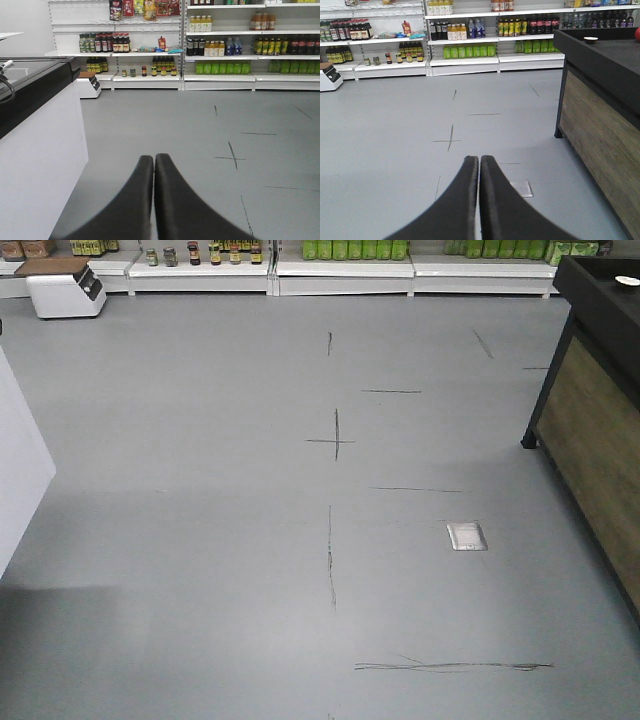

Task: Pick three apples into basket with both arms
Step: 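Drive the base forward toward the black fruit display tables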

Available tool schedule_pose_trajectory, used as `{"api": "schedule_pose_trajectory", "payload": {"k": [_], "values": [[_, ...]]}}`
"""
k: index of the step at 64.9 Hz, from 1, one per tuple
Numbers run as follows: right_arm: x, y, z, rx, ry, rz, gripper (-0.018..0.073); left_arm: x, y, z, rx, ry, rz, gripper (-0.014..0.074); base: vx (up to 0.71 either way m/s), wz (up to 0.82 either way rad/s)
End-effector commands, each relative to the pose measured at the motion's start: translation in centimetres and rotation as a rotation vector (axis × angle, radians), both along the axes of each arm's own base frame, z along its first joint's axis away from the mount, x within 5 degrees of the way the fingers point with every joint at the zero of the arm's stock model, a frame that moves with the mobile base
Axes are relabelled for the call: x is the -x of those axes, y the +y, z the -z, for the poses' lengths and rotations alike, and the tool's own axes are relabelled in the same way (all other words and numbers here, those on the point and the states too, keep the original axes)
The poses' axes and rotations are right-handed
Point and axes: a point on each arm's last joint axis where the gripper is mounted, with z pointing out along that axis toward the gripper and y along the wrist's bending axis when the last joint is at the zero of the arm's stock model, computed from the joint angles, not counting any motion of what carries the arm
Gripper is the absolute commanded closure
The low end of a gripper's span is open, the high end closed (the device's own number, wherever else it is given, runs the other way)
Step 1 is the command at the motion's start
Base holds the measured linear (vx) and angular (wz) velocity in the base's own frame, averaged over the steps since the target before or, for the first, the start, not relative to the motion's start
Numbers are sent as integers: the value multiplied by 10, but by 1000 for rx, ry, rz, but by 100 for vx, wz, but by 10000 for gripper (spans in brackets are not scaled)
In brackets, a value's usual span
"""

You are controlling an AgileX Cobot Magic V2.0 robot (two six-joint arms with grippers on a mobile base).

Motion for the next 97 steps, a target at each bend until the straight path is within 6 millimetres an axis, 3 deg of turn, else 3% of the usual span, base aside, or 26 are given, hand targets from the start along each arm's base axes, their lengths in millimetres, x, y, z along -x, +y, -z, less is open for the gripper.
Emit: {"api": "schedule_pose_trajectory", "payload": {"k": [1, 97], "values": [[0, 0, -4, 9, -75, 5, 564, 0, 0, 1, 5, -64, -1, 603, 0, 0], [0, 0, -3, 9, -72, 5, 564, 0, 0, 1, 5, -64, -1, 603, 0, 0]]}}
